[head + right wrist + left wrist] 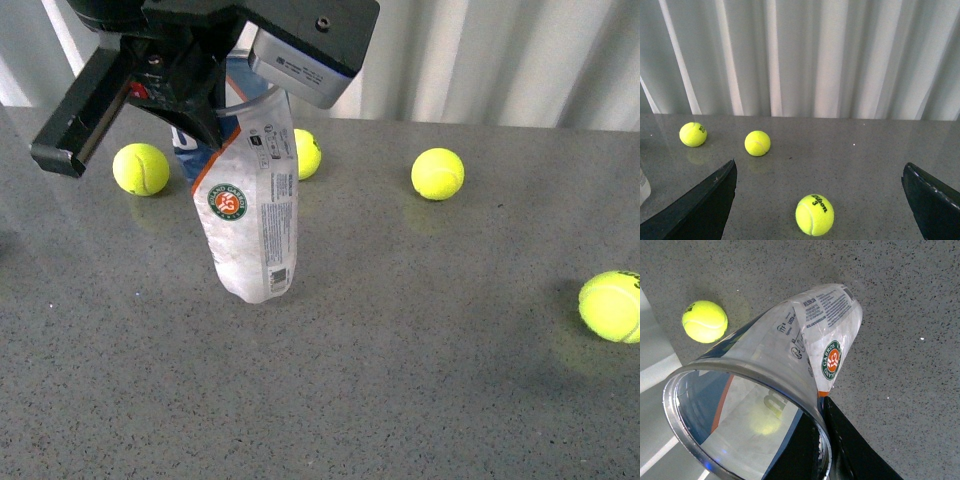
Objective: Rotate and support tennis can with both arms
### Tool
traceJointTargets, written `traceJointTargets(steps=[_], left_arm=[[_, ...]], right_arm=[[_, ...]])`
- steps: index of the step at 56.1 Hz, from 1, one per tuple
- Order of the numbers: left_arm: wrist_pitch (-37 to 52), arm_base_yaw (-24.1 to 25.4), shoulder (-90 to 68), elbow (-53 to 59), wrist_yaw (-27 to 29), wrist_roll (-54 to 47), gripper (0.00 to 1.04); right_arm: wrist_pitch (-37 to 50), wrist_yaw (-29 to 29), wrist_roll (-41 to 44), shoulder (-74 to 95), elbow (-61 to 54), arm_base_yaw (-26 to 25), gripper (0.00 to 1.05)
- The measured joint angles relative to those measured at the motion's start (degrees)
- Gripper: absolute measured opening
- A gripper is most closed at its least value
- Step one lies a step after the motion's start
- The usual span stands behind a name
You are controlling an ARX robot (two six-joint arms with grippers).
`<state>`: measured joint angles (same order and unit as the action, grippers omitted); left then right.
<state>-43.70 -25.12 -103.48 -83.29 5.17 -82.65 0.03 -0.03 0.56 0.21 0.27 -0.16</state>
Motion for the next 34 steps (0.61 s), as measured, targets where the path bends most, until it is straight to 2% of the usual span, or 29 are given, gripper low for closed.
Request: traceJointTargets(steps=[22, 34], left_arm=[[3.7, -1.5, -0.4, 4.5, -1.5, 1.8, 0.04], [4.2, -1.6, -0.2, 4.9, -2.1, 2.5, 0.38]], right_arm=[[0.0, 0.0, 0.0, 0.0, 0.0, 0.0, 0.98], [0.0, 0.0, 0.0, 0.0, 0.0, 0.0, 0.98]])
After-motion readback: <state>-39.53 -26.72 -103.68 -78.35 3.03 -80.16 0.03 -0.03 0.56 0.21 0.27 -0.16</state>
